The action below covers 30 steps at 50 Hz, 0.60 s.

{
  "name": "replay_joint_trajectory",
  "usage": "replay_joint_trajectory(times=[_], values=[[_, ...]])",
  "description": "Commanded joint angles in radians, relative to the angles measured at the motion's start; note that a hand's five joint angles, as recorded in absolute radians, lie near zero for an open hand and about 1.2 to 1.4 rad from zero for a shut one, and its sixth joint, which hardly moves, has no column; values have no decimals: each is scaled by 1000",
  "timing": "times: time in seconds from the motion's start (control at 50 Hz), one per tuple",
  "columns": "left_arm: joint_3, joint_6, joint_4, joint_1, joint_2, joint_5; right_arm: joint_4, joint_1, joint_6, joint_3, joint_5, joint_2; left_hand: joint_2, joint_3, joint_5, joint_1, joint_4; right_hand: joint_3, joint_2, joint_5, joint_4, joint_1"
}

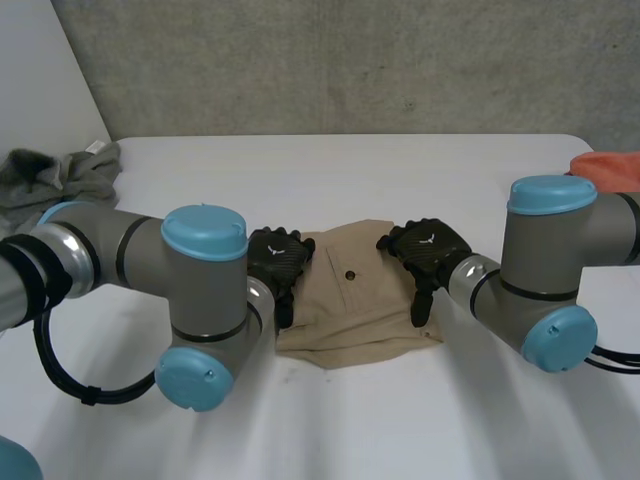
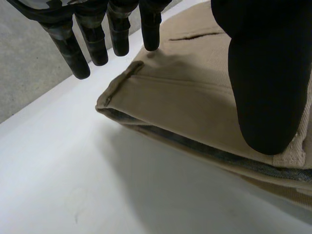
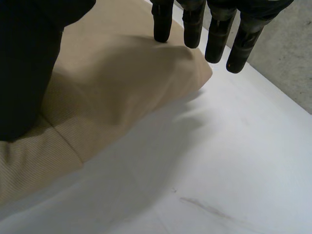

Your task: Fold the laundry.

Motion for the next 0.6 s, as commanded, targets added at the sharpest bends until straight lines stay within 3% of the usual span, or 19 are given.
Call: replay_joint_trajectory(times=[0.02,0.12,0.22,0.3,0.42,0.6], values=[[10,-8,-7,2,104,10,6,-11,7,8,16,-102,49,43,36,46,51,-42,-48,-62,-60,32],[-1,-14,-10,8,229,59,0,-9,44,90,19,-232,46,40,33,43,48,-42,-48,-62,-60,32],[-44,-31,-45,36,360,261,-4,-8,59,180,10,-255,51,46,39,49,54,-42,-48,-62,-60,32],[-64,-36,-85,67,407,373,-32,-9,58,276,-5,-255,51,46,39,49,54,-42,-48,-62,-60,32],[-68,-34,-134,76,429,441,-207,1,58,414,-68,-245,51,46,39,49,54,-42,-48,-62,-60,32],[-68,-37,-142,71,431,471,-359,9,39,447,-74,-168,51,46,39,49,54,-42,-48,-62,-60,32]])
